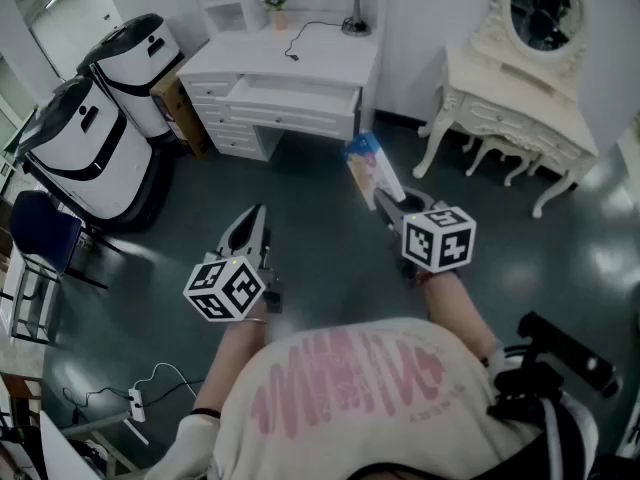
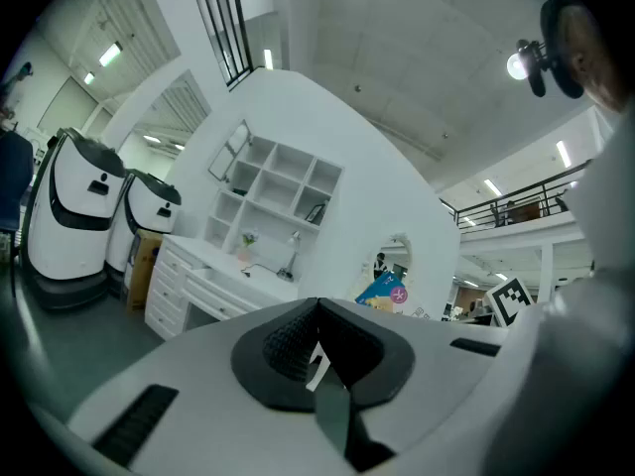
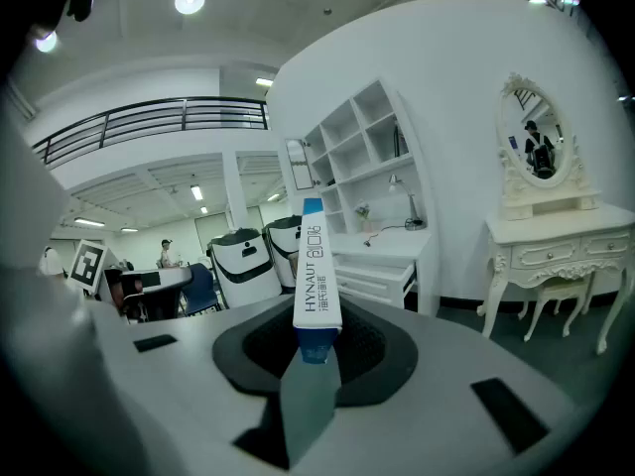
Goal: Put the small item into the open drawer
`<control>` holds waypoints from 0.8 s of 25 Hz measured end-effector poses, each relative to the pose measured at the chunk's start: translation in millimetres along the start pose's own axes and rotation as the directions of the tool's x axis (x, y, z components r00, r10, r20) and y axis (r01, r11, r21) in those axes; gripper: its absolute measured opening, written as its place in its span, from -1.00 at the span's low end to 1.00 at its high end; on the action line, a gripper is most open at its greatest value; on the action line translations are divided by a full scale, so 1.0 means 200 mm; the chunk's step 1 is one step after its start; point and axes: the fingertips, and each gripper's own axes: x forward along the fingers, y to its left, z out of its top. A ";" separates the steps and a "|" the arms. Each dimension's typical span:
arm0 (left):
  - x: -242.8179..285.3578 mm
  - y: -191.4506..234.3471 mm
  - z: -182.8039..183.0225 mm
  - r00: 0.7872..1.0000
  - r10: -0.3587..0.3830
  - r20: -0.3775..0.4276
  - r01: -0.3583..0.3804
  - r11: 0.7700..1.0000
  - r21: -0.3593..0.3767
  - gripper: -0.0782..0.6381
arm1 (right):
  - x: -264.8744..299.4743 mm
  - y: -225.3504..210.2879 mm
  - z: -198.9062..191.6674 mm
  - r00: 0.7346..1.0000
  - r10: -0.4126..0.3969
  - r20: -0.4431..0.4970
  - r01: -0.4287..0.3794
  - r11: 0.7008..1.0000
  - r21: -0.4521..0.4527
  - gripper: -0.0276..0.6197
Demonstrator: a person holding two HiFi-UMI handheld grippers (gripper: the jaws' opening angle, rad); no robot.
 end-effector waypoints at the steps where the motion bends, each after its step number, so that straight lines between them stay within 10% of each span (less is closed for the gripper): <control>1: 0.00 0.00 0.00 1.000 -0.001 -0.001 0.001 1.000 0.000 -0.70 | 0.00 0.00 0.00 1.000 -0.001 -0.001 0.001 1.000 0.000 -0.63; 20: 0.16 0.18 -0.13 0.998 -0.008 -0.062 0.004 0.998 -0.056 -0.70 | 0.28 -0.08 -0.06 0.997 0.002 -0.077 -0.003 1.000 -0.007 -0.63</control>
